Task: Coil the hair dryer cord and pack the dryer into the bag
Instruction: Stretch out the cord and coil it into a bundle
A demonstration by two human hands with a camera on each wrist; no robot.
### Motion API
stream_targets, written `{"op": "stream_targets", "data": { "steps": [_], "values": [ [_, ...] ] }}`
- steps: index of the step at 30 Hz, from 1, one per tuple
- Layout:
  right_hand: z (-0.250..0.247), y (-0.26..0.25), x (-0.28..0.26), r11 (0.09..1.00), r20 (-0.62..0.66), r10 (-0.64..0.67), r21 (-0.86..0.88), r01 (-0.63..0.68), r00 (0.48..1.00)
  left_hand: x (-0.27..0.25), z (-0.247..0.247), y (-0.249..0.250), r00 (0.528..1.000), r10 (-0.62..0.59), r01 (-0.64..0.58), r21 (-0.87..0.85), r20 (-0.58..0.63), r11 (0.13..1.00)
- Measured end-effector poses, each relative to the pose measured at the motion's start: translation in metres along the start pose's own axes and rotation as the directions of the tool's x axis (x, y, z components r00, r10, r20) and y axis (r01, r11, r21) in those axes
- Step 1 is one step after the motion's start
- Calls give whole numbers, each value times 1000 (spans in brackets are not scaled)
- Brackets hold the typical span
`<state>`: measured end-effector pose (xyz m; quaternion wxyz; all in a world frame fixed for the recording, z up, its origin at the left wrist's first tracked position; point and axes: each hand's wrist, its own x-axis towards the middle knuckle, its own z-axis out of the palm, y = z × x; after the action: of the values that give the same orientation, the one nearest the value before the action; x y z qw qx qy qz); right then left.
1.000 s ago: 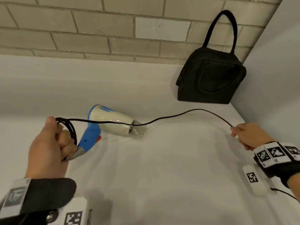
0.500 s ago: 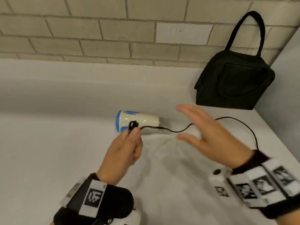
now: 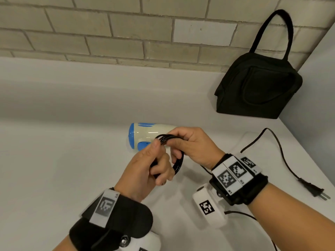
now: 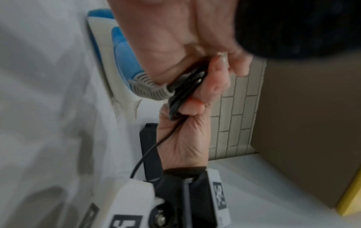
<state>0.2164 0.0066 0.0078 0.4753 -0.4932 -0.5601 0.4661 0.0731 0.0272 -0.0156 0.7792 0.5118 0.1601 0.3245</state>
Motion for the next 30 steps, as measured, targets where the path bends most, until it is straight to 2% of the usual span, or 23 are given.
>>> {"op": "stream_targets", "data": {
  "steps": [3,7,11,14,17,19,22,24,26,27,30],
  "values": [
    [8,7,-3,998,-45,-21,60,24,999,4,6,-1,998,-53,50,-83,-43,995],
    [14,11,-8,997,-63,-26,71,30,998,10,12,4,995,-103,103,-30,-17,994],
    [5,8,-12,997,-7,16,-71,-17,1000,10,10,3,992,-125,125,5,-13,992],
    [-6,-2,-15,982,51,108,-158,-98,993,6,11,4,991,-82,80,-26,-104,996],
    [-26,-2,-28,924,-28,138,-355,-139,990,6,11,14,972,-20,-5,-108,-232,994],
    [-39,3,-41,877,-92,153,-446,-178,984,7,10,23,961,9,-42,-116,-277,992],
    [-46,10,-55,888,-170,221,-373,-270,960,5,9,26,954,27,-57,-92,-298,994],
    [-43,12,-57,894,-253,211,-340,-291,944,4,12,22,953,29,-49,-57,-303,997],
    [-38,14,-54,831,-327,128,-480,-281,936,5,16,18,960,36,-36,4,-278,999],
    [-33,15,-51,761,-328,98,-584,-283,939,6,20,17,966,47,-35,53,-256,998],
    [-8,12,-44,443,-220,89,-865,-236,971,9,29,10,980,137,-88,299,-145,950]
  ]
}}
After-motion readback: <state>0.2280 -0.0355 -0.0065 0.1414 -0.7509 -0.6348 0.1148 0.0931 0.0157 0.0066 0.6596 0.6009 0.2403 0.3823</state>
